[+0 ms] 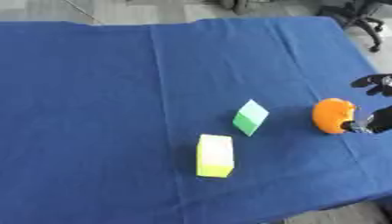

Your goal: Pick up the objects with one hand, pass them to the other hand, and then place them into the box on the other side of the table.

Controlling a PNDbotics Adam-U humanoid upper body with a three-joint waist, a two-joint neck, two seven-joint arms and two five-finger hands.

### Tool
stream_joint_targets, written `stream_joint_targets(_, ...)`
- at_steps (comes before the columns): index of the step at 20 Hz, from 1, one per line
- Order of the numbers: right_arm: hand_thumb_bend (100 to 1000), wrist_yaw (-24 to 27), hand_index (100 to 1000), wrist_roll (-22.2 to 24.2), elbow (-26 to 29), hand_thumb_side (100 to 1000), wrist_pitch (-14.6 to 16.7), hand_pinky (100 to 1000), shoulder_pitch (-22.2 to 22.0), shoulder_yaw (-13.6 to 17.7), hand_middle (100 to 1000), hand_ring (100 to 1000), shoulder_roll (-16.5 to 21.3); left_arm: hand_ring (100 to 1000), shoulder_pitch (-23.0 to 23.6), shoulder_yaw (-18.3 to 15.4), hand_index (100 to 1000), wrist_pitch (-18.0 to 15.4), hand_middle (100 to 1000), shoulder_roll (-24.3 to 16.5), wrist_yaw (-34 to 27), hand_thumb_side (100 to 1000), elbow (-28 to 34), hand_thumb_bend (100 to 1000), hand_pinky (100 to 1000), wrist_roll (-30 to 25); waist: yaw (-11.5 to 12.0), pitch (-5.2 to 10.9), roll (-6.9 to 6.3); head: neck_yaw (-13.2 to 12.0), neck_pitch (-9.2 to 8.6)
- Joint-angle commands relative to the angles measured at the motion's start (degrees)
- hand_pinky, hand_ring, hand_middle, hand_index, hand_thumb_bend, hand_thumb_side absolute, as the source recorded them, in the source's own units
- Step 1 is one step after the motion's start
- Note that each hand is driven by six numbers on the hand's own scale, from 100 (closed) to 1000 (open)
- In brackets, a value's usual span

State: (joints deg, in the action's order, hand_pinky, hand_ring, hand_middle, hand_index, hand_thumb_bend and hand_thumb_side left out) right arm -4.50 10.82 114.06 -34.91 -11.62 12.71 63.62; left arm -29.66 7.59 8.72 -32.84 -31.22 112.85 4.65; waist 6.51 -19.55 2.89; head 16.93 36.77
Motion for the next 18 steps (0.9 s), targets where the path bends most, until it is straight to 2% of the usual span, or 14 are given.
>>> stream_joint_targets(1,520,-1.0,913,-1.1,0.5,151,-1.4,996,-0.1,0.1,928,929,0.5,1000,-1.0,-0.2,905,0.0,730,-1.2,0.4,761,1.2,100,976,-0.2,0.2,0.65,-0.08,0.4,-1.15)
stream_joint_targets(6,524,-2.8,912,-1.9,0.5,120,-4.2,1000,-0.8,-0.6,928,934,-1.3,1000,-1.1,-0.3,903,0.1,727,-1.0,0.6,765,1.4,100,977,-0.2,1.1,-0.37,-0.26,1.1,-1.94)
stream_joint_targets(8,527,-3.4,913,-2.2,0.5,138,-5.1,1000,-0.9,-0.9,927,935,-2.0,1000,-1.1,-0.2,903,0.2,727,-0.9,0.7,766,1.5,100,977,-0.3,1.3,-0.73,-0.31,1.3,-2.12)
stream_joint_targets(14,518,-4.5,910,-3.7,0.5,127,-6.5,1000,-0.7,-1.7,923,932,-3.1,1000,-1.3,-0.2,902,0.4,725,-0.7,0.8,767,1.6,100,978,-0.3,1.9,-1.31,-0.41,1.6,-2.47)
stream_joint_targets(15,504,-4.5,904,-3.9,0.5,108,-6.6,1000,-0.6,-1.8,917,926,-3.1,1000,-1.3,-0.2,902,0.4,725,-0.7,0.8,768,1.6,100,978,-0.3,1.9,-1.34,-0.42,1.6,-2.5)
stream_joint_targets(18,388,-6.1,887,-5.8,0.5,100,-8.3,989,-0.5,-0.6,899,904,-4.6,1000,-1.6,-0.1,900,0.1,723,-0.7,1.0,771,1.7,100,979,-0.6,3.0,-2.32,-0.6,2.6,-3.42)
